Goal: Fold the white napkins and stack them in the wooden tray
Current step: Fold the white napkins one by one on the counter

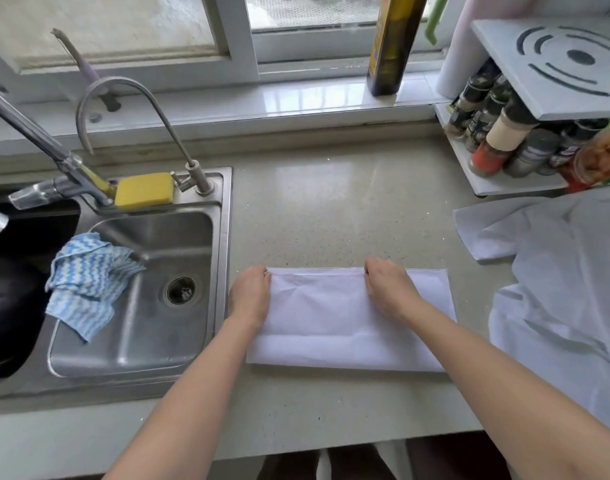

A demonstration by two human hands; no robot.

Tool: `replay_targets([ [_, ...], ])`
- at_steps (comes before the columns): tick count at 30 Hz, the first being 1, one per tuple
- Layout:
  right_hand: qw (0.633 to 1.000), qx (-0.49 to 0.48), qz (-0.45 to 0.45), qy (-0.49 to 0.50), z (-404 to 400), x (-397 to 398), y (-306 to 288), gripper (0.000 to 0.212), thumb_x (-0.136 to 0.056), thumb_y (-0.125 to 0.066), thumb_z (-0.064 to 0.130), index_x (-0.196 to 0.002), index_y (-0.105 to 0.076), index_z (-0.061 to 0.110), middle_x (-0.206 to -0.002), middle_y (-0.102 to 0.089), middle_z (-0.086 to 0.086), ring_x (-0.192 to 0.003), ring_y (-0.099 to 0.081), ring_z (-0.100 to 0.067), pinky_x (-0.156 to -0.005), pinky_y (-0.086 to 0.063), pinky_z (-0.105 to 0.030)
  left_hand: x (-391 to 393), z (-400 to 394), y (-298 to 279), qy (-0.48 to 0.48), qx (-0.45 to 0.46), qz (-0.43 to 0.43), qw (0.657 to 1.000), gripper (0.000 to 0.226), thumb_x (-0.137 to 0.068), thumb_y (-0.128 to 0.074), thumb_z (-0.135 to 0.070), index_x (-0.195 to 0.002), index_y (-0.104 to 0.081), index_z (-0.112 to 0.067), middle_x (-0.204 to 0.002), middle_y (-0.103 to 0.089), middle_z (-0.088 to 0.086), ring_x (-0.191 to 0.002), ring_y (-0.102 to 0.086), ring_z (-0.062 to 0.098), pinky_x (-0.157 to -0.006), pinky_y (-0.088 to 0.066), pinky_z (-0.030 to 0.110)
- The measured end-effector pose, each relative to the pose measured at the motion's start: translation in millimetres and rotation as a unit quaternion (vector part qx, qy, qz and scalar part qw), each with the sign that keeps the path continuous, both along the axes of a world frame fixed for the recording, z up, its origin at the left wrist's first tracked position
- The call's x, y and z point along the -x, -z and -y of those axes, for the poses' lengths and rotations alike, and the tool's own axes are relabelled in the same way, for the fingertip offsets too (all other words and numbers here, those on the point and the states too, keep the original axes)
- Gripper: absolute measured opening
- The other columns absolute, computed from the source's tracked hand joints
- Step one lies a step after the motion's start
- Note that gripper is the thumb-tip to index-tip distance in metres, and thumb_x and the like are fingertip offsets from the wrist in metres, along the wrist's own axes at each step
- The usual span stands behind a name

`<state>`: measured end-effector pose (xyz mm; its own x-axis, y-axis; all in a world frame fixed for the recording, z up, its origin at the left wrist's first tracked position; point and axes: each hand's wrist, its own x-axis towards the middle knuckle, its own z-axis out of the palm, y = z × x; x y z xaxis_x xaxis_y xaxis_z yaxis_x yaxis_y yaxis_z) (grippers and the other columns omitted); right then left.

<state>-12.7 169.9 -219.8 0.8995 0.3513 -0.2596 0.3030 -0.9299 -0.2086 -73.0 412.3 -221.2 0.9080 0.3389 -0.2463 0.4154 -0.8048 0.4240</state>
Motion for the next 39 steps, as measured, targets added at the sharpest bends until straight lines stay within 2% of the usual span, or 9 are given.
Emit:
replay_targets([
  [3,1.0,0.021,0.02,-0.011,-2,-2,3,0.013,-0.093,-0.035,0.002,-0.096,-0.042,0.013,-0.104,-0.056,-0.014,-0.097,-0.05,-0.03,-0.078,-0.032,-0.036,-3,0,3,0.002,-0.03,0.004,1.0,0.026,-0.1,-0.04,-0.021,-0.082,-0.052,-0.007,-0.088,-0.061,0.013,-0.079,-0.051,0.029,-0.065,-0.035,0.037],
  [7,0.999,0.028,0.031,-0.008,-3,-4,7,0.015,-0.091,-0.035,-0.001,-0.095,-0.041,0.012,-0.102,-0.056,-0.014,-0.094,-0.05,-0.031,-0.071,-0.026,-0.034,-6,0,4,-0.015,-0.048,0.002,0.999,0.025,-0.1,-0.041,-0.024,-0.082,-0.05,-0.009,-0.087,-0.062,0.013,-0.073,-0.047,0.027,-0.061,-0.032,0.035],
  [9,0.998,0.035,0.043,-0.007,-4,-4,9,0.016,-0.09,-0.035,-0.001,-0.092,-0.037,0.015,-0.1,-0.057,-0.013,-0.092,-0.051,-0.031,-0.07,-0.023,-0.034,-7,1,4,-0.012,-0.054,0.001,0.998,0.025,-0.101,-0.041,-0.023,-0.084,-0.05,-0.008,-0.088,-0.062,0.014,-0.075,-0.05,0.029,-0.062,-0.034,0.036],
  [15,0.996,0.072,0.051,0.004,-7,-9,16,0.014,-0.092,-0.035,0.006,-0.101,-0.044,0.013,-0.102,-0.061,-0.008,-0.096,-0.055,-0.027,-0.074,-0.024,-0.035,-8,8,0,-0.013,-0.072,-0.015,0.997,0.022,-0.101,-0.035,-0.017,-0.094,-0.052,-0.004,-0.094,-0.061,0.017,-0.079,-0.054,0.031,-0.063,-0.036,0.035],
  [25,0.996,0.074,0.058,0.01,-8,-12,19,0.012,-0.093,-0.036,0.007,-0.099,-0.043,0.014,-0.095,-0.062,-0.007,-0.089,-0.055,-0.027,-0.072,-0.021,-0.036,-13,10,-1,-0.016,-0.08,-0.038,0.996,0.022,-0.101,-0.034,-0.015,-0.103,-0.052,-0.003,-0.102,-0.062,0.018,-0.088,-0.058,0.034,-0.065,-0.036,0.036],
  [32,0.995,0.082,0.059,0.012,-9,-11,16,0.014,-0.093,-0.036,0.005,-0.1,-0.045,0.012,-0.091,-0.062,-0.007,-0.084,-0.054,-0.027,-0.073,-0.024,-0.035,-12,7,3,-0.018,-0.066,-0.028,0.997,0.021,-0.101,-0.035,-0.015,-0.099,-0.052,-0.002,-0.097,-0.061,0.019,-0.078,-0.053,0.031,-0.062,-0.037,0.036],
  [35,0.995,0.078,0.056,0.014,-9,-10,14,0.015,-0.093,-0.035,0.004,-0.101,-0.046,0.011,-0.091,-0.062,-0.007,-0.085,-0.055,-0.027,-0.076,-0.027,-0.036,-15,2,2,-0.012,-0.022,-0.037,0.999,0.021,-0.1,-0.036,-0.015,-0.097,-0.051,0.0,-0.098,-0.062,0.022,-0.085,-0.056,0.036,-0.068,-0.042,0.04],
  [37,0.995,0.079,0.051,0.015,-9,-10,13,0.015,-0.093,-0.035,0.005,-0.102,-0.046,0.011,-0.092,-0.063,-0.008,-0.087,-0.055,-0.027,-0.078,-0.029,-0.037,-14,1,-4,-0.018,-0.007,-0.036,0.999,0.018,-0.099,-0.042,-0.016,-0.104,-0.051,-0.001,-0.105,-0.059,0.02,-0.093,-0.056,0.035,-0.076,-0.047,0.042],
  [39,0.996,0.077,0.047,0.016,-10,-9,12,0.015,-0.094,-0.035,0.006,-0.102,-0.046,0.01,-0.093,-0.063,-0.009,-0.088,-0.055,-0.028,-0.079,-0.03,-0.037,-7,7,-8,0.002,-0.072,0.01,0.997,0.026,-0.096,-0.049,-0.021,-0.117,-0.048,-0.006,-0.117,-0.051,0.015,-0.104,-0.051,0.03,-0.087,-0.044,0.039],
])
